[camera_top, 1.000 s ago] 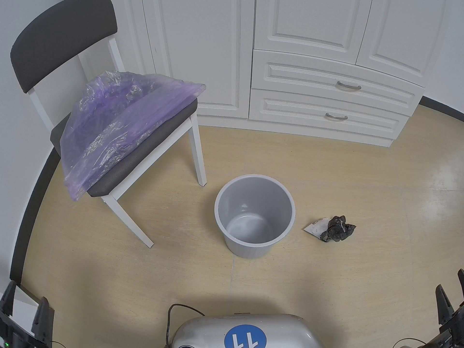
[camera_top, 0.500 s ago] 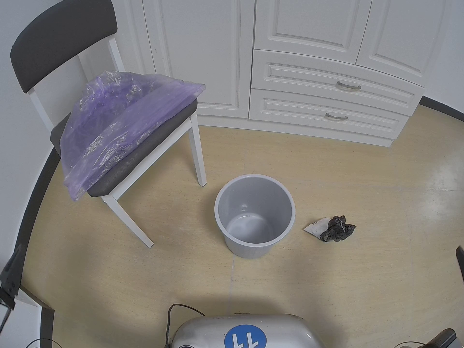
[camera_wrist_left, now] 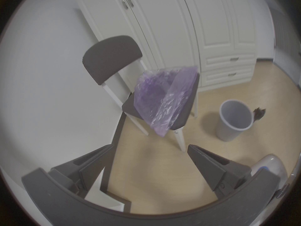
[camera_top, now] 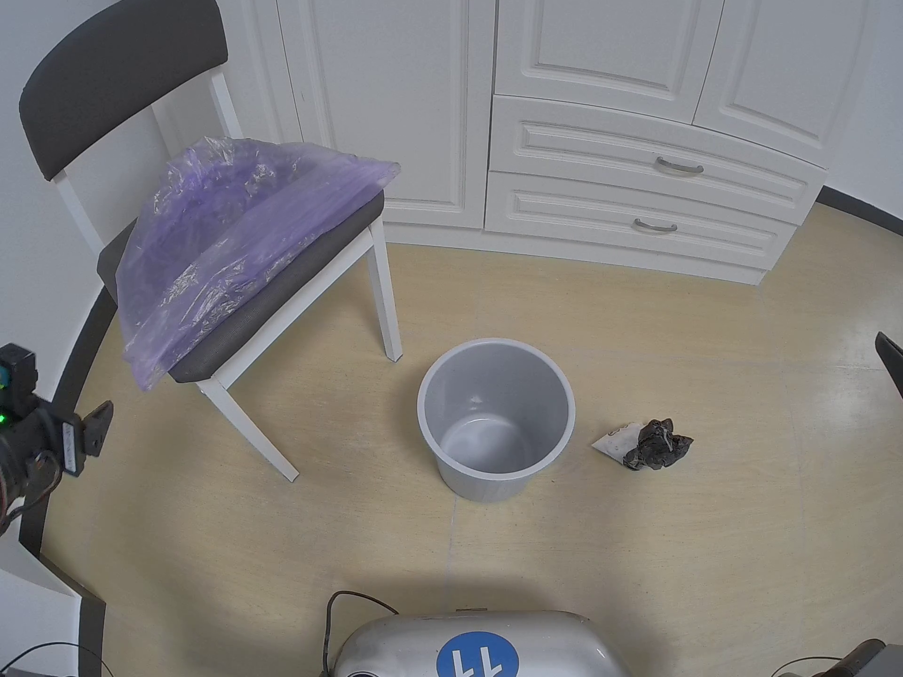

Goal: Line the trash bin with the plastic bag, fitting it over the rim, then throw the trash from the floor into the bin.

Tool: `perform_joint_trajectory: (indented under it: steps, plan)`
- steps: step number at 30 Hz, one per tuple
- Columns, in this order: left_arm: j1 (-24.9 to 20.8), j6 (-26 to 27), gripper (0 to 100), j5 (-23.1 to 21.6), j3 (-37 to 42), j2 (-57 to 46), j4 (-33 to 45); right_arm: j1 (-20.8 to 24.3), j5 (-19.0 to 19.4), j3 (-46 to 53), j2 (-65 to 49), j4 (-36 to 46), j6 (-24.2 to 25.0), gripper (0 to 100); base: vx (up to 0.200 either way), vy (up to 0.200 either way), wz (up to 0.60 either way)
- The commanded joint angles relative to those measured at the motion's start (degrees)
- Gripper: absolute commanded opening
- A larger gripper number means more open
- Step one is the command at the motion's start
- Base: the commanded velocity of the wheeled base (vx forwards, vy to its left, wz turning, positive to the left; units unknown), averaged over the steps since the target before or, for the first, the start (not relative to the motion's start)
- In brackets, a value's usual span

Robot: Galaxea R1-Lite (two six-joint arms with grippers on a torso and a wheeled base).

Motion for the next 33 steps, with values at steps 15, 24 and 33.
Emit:
perform_joint_trajectory:
  steps: [15,24,33]
  plan:
    - [-2.1,9.0,100,12.9,-9.2,32.2,-18.9,0.5,3.5,-1.4,6.7,-3.7,-1.0,100,0.0,0.0,0.0]
    - [-2.2,8.7,100,12.8,-14.5,35.9,-18.9,0.0,3.5,-1.4,7.7,-3.8,-1.0,100,0.0,0.0,0.0]
    - [-2.3,8.8,100,13.0,-16.7,39.8,-22.3,-0.1,3.5,-1.3,7.8,-3.8,-1.0,100,0.0,0.0,0.0]
